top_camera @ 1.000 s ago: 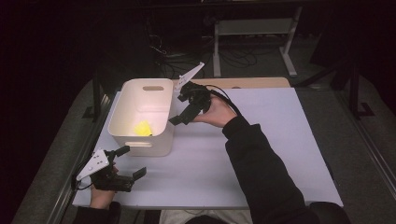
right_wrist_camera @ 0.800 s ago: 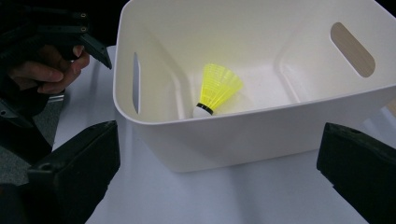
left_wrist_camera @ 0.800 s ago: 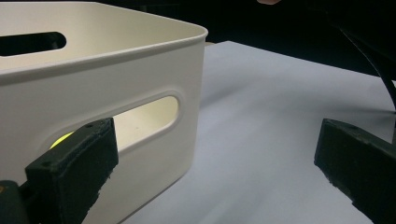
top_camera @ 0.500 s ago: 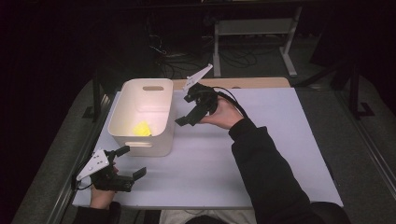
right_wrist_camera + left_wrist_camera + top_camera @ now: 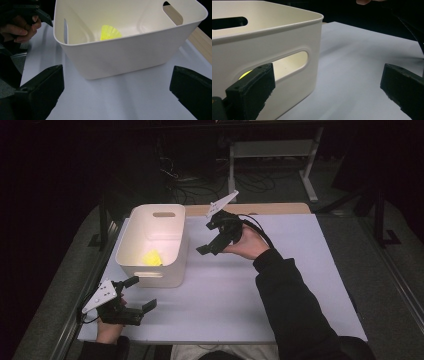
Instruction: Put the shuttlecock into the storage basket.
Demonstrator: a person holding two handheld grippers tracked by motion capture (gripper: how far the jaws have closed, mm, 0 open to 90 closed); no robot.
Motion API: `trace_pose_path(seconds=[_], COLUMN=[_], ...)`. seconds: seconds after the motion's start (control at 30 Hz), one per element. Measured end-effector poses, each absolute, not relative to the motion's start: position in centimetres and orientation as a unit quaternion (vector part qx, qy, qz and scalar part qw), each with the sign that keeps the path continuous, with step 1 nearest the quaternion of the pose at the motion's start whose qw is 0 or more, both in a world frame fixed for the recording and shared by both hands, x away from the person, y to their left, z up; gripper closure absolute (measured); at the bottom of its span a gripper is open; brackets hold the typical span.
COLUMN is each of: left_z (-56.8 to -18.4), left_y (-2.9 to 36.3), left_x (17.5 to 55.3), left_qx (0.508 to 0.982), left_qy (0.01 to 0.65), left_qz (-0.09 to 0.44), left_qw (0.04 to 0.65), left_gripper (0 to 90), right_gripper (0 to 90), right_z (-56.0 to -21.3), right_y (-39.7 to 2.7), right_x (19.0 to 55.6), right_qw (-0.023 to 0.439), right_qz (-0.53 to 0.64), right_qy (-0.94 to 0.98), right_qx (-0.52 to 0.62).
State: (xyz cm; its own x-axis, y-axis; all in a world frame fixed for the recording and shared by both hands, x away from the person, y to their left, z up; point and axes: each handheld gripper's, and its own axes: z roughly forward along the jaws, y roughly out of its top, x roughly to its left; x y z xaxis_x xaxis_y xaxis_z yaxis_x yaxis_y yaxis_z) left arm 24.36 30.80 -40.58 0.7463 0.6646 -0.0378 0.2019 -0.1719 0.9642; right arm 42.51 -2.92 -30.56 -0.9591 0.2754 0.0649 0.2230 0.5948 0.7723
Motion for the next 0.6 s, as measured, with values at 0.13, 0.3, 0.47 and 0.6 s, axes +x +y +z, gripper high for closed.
trace_pose_path(seconds=[0.13, 0.3, 0.47, 0.6], left_z=[-40.6, -40.6, -40.6, -40.6], left_y=[30.8, 30.8, 30.8, 30.8], left_x=[24.4, 24.4, 24.4, 24.4], left_qx=[0.738, 0.738, 0.738, 0.738], left_qy=[0.293, 0.294, 0.294, 0.294], left_qz=[0.202, 0.202, 0.202, 0.202], left_qw=[0.572, 0.573, 0.573, 0.573], left_gripper=[0.0, 0.0, 0.0, 0.0], right_gripper=[0.0, 0.0, 0.0, 0.0], right_z=[-30.6, -30.7, -30.9, -31.1], right_y=[-3.5, -4.2, -5.0, -5.7], right_x=[42.4, 42.4, 42.4, 42.5], right_qw=[0.032, 0.035, 0.037, 0.038], right_qz=[0.430, 0.430, 0.431, 0.428], right_qy=[0.891, 0.890, 0.888, 0.888], right_qx=[0.144, 0.148, 0.154, 0.161])
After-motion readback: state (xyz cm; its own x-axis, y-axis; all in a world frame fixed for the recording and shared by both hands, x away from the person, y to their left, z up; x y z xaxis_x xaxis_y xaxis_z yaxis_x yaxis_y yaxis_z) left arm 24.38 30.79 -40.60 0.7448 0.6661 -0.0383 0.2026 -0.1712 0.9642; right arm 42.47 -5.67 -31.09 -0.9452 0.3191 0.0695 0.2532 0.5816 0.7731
